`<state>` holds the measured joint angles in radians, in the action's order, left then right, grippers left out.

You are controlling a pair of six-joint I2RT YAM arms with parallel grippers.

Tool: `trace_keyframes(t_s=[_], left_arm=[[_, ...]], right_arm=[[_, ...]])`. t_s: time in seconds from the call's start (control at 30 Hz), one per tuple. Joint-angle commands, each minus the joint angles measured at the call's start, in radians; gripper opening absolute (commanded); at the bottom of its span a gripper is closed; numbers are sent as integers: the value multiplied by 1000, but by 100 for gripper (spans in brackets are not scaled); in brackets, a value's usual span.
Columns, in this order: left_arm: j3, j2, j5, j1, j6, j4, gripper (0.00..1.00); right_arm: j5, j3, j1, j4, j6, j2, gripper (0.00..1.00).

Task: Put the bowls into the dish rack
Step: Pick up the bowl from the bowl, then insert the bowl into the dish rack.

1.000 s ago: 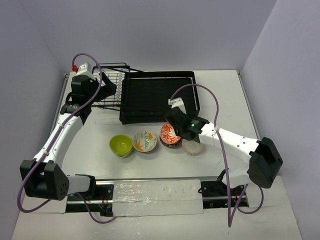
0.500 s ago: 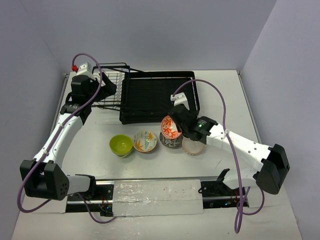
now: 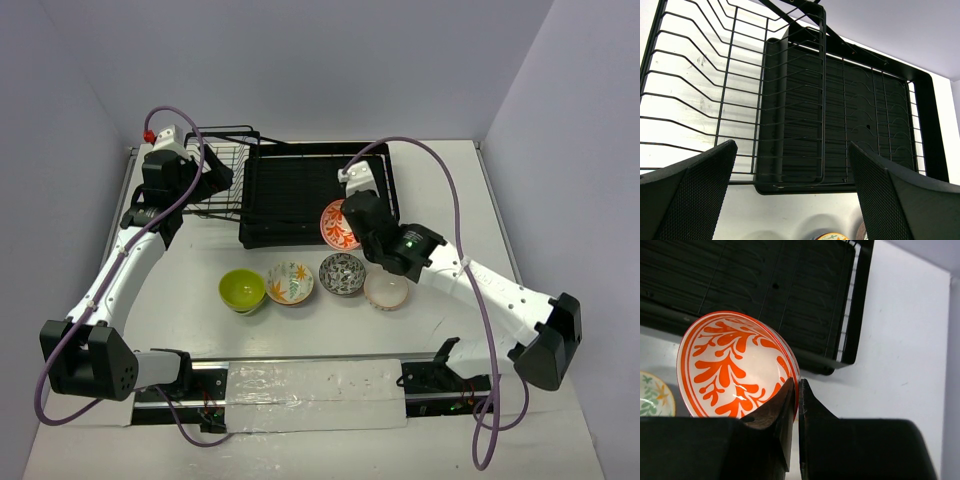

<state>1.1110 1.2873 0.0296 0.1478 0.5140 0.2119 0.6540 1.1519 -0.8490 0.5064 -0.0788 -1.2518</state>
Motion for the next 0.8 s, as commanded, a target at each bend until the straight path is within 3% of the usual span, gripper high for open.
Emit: trace_keyframes(t_s=[0.0, 0.77], left_arm=[[44, -29, 10, 3, 3, -6, 98], [46, -33, 12, 3, 4, -3, 98]], right_arm=[[75, 66, -5, -156, 115, -14, 0], [13, 181, 151, -559, 530, -282, 0]])
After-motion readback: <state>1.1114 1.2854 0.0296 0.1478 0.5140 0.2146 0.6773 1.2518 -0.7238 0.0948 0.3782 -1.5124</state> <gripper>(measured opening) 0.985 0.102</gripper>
